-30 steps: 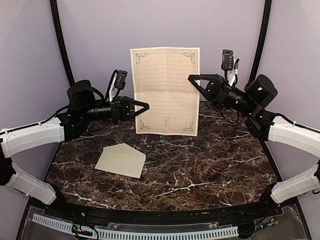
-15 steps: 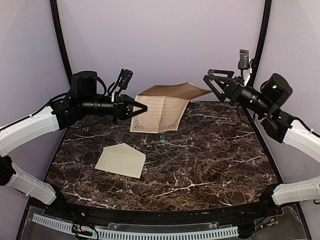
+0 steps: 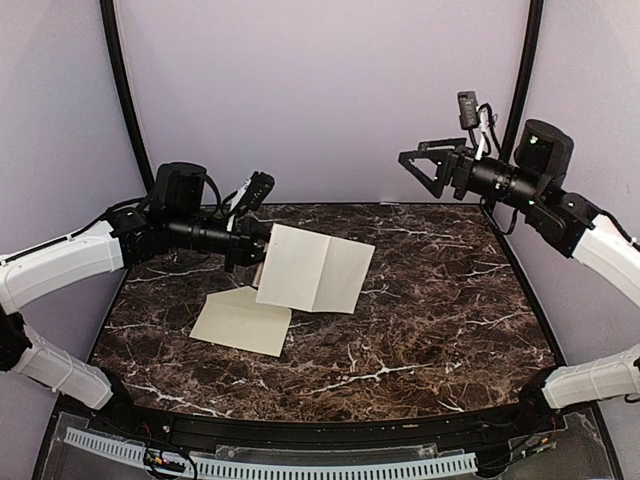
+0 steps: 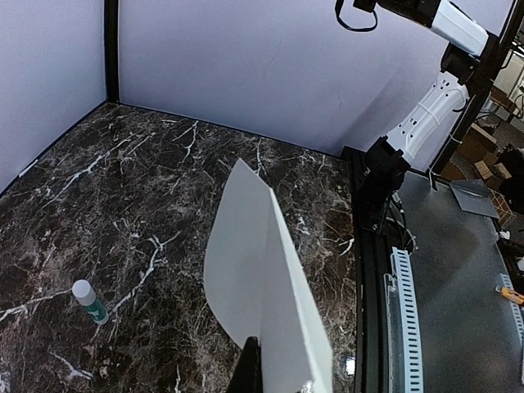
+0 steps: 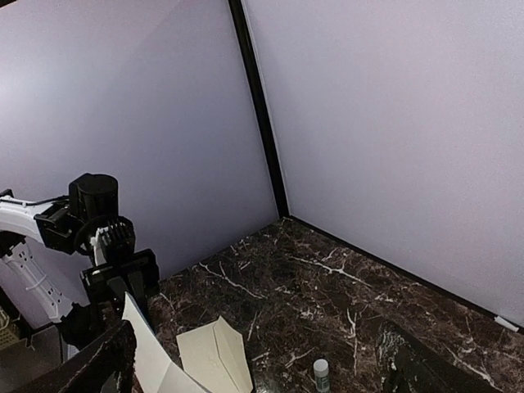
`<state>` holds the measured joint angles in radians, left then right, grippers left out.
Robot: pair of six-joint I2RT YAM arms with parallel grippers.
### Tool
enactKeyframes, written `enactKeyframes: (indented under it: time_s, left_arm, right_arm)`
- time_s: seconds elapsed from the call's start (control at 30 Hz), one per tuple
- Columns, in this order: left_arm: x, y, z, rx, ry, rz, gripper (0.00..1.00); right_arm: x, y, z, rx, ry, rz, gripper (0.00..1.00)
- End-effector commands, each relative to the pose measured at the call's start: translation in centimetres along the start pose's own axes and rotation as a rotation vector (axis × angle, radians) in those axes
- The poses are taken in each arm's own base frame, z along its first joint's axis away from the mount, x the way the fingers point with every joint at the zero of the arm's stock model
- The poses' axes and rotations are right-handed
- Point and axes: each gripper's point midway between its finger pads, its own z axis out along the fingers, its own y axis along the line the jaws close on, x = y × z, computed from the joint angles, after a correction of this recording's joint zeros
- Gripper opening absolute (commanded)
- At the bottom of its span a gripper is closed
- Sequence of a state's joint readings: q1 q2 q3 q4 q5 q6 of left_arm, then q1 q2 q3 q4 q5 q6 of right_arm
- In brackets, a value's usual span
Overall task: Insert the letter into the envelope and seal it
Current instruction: Fold the letter.
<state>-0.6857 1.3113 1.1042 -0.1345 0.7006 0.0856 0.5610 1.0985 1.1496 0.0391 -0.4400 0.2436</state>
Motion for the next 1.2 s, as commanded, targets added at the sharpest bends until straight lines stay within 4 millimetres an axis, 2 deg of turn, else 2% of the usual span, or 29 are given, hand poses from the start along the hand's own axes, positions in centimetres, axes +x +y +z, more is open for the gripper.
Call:
enactKeyframes:
  time_s: [0.0, 0.13, 0.3, 0.4, 0.6, 0.9, 1.17]
  left_arm:
    - [-0.8, -1.9, -1.0, 0.068, -0.029, 0.027, 0.0]
    - [-0.8, -2.5, -0.9, 0.115, -0.026, 0.018, 0.0]
    - [-0.9, -3.6, -0.7, 0.195, -0.024, -0.003, 0.0]
    - [-0.7, -3.9, -0.4, 0.227, -0.014, -0.019, 0.0]
    - [-0.2, -3.9, 0.0, 0.24, 0.01, -0.033, 0.0]
    - [0.0, -3.9, 0.1, 0.247, 0.028, -0.04, 0.0]
    - [0.4, -3.9, 0.4, 0.26, 0.048, -0.052, 0.0]
  right_arm:
    - [3.8, 1.2, 1.8, -0.094, 0.18, 0.012, 0.96]
    - [7.0, 2.9, 3.4, -0.193, 0.306, 0.03, 0.89]
    - [9.6, 5.9, 4.8, -0.333, 0.424, 0.036, 0.79]
    - [10.6, 7.8, 5.3, -0.428, 0.473, 0.046, 0.73]
    - [11.4, 10.9, 6.0, -0.579, 0.534, 0.044, 0.69]
    - [15.7, 12.5, 6.6, -0.638, 0.699, 0.074, 0.58]
    - [16.7, 13.2, 7.0, -0.66, 0.737, 0.071, 0.3]
